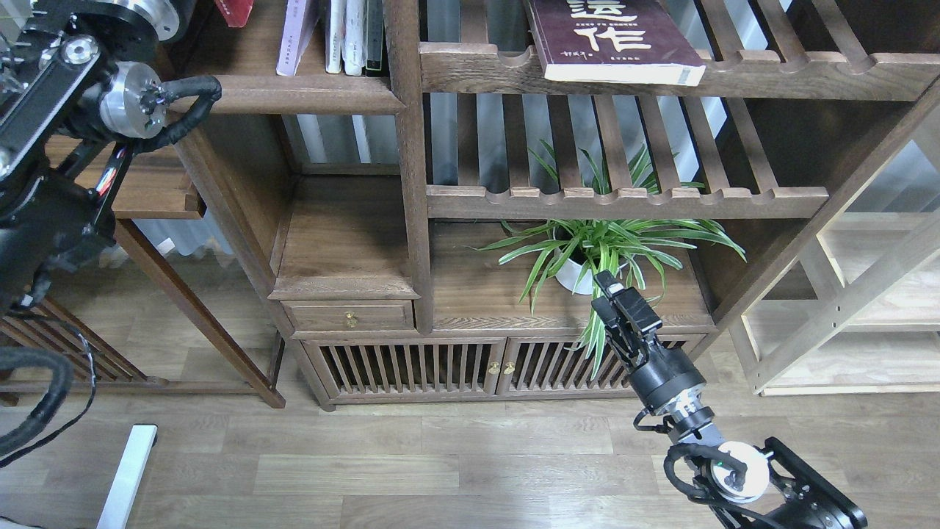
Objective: Organize books on shelf
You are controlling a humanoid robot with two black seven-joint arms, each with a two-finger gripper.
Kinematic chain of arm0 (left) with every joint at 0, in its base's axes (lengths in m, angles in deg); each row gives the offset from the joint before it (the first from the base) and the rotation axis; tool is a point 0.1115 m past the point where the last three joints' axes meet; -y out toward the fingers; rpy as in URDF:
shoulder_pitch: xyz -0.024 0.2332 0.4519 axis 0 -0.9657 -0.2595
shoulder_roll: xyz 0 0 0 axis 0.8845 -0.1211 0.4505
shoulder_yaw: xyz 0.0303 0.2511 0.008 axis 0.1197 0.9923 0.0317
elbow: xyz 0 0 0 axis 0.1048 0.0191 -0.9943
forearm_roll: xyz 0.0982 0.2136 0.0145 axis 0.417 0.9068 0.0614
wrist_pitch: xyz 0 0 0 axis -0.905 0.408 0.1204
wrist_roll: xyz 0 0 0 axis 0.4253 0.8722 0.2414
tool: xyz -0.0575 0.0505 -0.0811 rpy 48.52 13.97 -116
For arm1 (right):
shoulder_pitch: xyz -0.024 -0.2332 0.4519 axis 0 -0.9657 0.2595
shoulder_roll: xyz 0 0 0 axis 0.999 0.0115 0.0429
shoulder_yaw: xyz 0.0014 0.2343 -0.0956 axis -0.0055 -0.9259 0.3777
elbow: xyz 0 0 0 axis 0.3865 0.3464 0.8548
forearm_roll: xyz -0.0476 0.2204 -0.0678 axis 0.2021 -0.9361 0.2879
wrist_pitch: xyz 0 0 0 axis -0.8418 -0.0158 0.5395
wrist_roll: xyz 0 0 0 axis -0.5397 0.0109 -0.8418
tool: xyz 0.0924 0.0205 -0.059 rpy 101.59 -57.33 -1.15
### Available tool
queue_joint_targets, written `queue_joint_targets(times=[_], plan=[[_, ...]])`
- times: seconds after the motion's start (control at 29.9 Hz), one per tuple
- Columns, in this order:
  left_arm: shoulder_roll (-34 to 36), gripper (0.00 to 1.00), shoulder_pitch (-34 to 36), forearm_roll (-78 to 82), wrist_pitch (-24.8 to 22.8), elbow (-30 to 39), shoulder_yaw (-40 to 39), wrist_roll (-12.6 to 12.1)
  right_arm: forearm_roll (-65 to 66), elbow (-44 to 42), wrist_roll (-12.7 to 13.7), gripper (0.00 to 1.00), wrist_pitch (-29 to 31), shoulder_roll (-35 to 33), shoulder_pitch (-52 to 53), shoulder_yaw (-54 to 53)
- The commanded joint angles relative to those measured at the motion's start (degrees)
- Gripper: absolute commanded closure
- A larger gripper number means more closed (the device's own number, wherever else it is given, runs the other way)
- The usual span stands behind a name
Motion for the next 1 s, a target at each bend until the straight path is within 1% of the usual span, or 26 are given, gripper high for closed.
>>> queue_joint_targets(times=[0.0, 0.13, 0.27, 0.97], plan=[[-1.03, 1.00, 3.18, -3.43, -1.99, -5.88, 3.98, 3.12, 0.00, 0.00, 0.00, 0.24, 0.00, 0.00, 0.01, -0.22], [-1.39, 1.00, 6.00, -6.25, -3.30, -11.06, 7.06, 4.88, 0.00, 0.09, 0.00, 0.24, 0.00, 0.00, 0.01, -0.30], [-1.56, 1.00, 7.50, -6.96, -5.42, -14.85, 7.68, 5.41, -0.08, 0.09, 0.00, 0.24, 0.00, 0.00, 0.18, -0.39], [-1.48, 1.00, 5.92, -7.04, -5.59, -15.74, 12.25, 5.50, -0.26, 0.09, -0.08, 0.24, 0.00, 0.17, 0.53, -0.48]])
